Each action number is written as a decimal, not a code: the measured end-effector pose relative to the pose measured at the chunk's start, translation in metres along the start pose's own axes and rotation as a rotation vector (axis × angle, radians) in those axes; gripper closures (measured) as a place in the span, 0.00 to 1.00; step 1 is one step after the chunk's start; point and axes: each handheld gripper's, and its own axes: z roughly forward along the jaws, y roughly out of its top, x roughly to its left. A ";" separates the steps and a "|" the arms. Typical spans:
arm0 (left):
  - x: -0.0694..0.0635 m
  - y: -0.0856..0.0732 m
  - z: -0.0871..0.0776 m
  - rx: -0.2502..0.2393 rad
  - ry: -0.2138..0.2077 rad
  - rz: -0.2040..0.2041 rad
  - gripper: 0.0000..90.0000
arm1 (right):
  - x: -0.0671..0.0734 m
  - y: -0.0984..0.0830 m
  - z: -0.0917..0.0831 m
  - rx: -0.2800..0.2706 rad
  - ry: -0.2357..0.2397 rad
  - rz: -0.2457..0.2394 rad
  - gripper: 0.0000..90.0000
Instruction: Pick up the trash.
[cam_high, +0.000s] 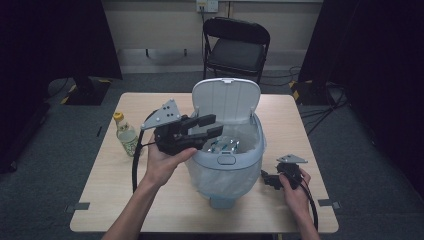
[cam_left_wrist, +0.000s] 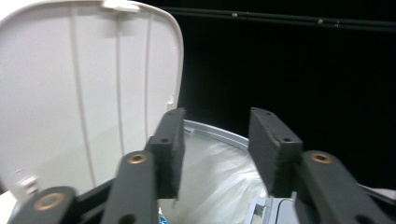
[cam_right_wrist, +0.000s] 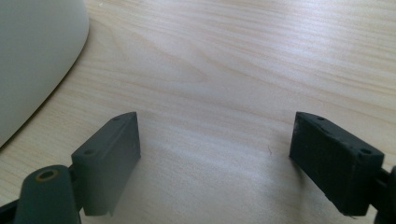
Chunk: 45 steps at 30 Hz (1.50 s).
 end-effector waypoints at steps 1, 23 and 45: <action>0.002 0.000 -0.002 -0.003 0.004 -0.004 0.59 | 0.000 0.000 0.000 0.000 0.000 0.000 0.17; 0.026 -0.010 -0.051 -0.021 0.140 0.004 0.44 | 0.000 0.000 0.000 0.000 0.000 0.000 0.17; 0.059 -0.066 -0.081 0.148 0.320 -0.054 0.27 | -0.001 0.001 0.002 0.004 0.004 -0.006 0.14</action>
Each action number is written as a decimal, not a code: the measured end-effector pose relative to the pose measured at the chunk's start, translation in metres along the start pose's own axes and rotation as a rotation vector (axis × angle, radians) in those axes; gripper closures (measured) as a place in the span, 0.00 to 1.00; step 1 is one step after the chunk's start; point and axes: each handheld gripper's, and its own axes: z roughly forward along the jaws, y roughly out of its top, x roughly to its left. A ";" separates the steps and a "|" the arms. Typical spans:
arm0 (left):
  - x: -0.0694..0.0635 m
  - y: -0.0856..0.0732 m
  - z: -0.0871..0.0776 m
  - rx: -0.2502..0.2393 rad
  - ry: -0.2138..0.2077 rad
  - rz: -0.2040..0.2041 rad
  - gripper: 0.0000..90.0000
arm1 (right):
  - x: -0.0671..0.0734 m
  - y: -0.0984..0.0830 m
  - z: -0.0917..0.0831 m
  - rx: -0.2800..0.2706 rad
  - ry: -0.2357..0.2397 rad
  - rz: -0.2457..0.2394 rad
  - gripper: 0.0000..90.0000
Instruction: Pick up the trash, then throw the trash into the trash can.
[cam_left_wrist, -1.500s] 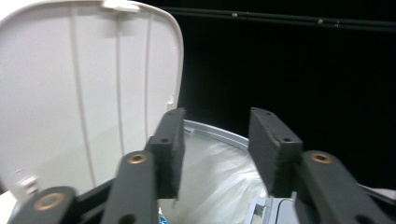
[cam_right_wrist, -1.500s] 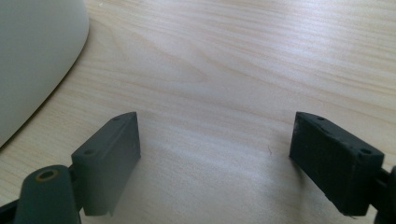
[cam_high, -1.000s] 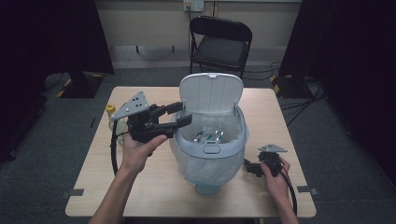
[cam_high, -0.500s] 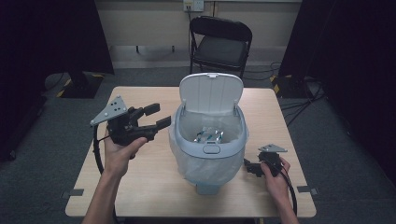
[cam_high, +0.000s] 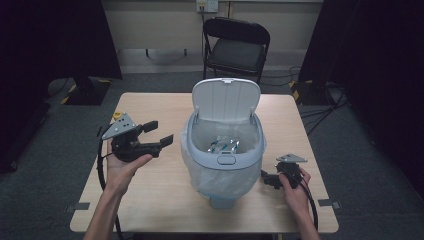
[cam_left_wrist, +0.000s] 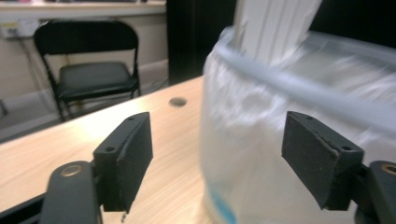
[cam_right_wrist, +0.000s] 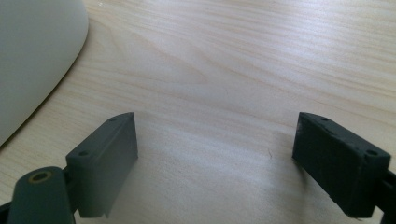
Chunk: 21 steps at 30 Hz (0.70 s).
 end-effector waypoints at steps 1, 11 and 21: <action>0.001 -0.002 0.000 0.012 0.002 -0.005 0.26 | 0.000 0.000 0.000 0.000 0.000 0.000 0.14; 0.019 -0.024 -0.008 0.061 0.057 -0.049 0.24 | 0.000 0.000 0.000 0.000 0.000 0.001 0.14; 0.034 -0.043 -0.013 0.097 0.076 -0.077 0.23 | 0.000 0.000 0.000 0.000 0.000 0.000 0.14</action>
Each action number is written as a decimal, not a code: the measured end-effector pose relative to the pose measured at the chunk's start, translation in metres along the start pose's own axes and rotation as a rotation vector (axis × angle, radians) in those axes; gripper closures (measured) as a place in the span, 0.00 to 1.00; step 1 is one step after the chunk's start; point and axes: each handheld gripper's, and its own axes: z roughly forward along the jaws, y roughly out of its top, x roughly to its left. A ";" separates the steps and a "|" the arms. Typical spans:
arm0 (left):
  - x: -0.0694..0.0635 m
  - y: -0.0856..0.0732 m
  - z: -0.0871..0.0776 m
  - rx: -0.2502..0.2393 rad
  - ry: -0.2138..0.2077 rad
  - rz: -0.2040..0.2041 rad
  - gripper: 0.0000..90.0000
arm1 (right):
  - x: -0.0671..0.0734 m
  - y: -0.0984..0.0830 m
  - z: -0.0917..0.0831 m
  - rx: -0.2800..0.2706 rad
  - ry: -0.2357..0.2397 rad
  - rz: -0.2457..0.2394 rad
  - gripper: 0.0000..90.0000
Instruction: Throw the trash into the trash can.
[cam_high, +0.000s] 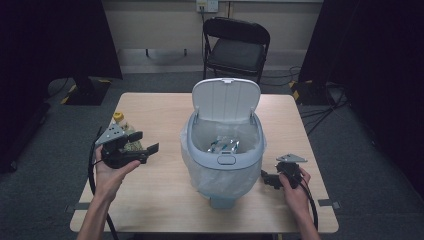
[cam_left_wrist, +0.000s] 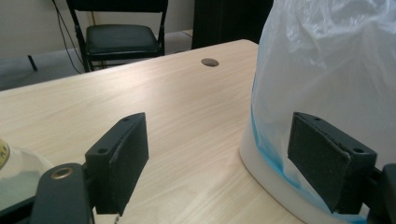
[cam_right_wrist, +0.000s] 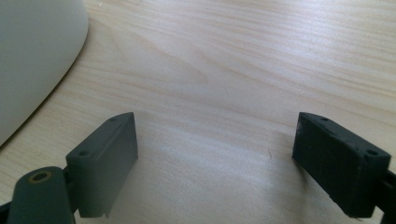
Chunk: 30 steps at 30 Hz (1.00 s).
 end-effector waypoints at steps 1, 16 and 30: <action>0.001 -0.002 0.000 -0.003 -0.010 -0.017 0.23 | 0.000 0.000 0.000 0.000 0.000 0.000 0.14; 0.013 -0.042 -0.010 0.115 0.027 -0.025 0.31 | 0.000 0.000 0.000 0.000 0.000 0.000 0.14; 0.054 -0.061 -0.011 0.159 0.131 -0.098 0.33 | 0.000 0.000 0.000 0.000 0.000 0.000 0.14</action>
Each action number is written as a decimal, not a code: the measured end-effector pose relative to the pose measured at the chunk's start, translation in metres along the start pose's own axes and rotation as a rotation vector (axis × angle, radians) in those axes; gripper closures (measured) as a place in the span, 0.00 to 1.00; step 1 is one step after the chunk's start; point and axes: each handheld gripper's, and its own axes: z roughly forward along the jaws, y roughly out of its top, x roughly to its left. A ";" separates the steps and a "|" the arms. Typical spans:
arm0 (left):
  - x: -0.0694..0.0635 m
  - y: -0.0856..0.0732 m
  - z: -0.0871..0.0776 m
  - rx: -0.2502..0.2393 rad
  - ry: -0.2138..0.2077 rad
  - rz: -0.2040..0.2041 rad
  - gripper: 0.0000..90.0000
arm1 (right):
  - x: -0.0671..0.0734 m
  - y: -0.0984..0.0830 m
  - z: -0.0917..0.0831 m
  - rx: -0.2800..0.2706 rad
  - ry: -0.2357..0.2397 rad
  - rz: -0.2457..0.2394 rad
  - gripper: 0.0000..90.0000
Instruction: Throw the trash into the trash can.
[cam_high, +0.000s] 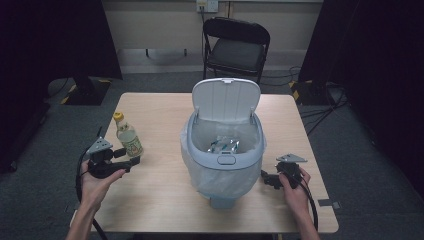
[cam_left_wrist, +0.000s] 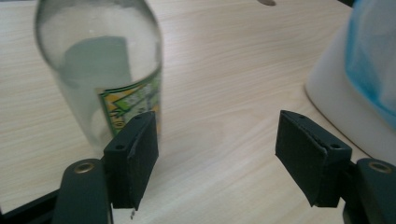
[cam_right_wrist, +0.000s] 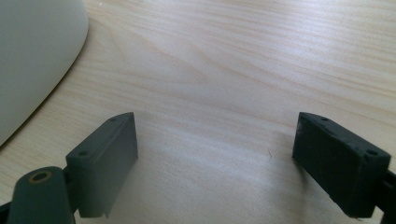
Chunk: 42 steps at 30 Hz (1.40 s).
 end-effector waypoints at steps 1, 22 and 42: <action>0.002 0.000 0.001 0.006 0.011 -0.002 0.32 | 0.000 0.000 0.000 0.000 0.000 0.000 0.14; 0.043 0.018 0.042 0.059 0.103 -0.036 0.21 | 0.000 0.000 0.000 0.000 0.000 0.000 0.14; 0.050 0.012 0.070 0.049 0.130 0.032 0.30 | 0.000 0.000 0.000 0.000 0.000 0.000 0.14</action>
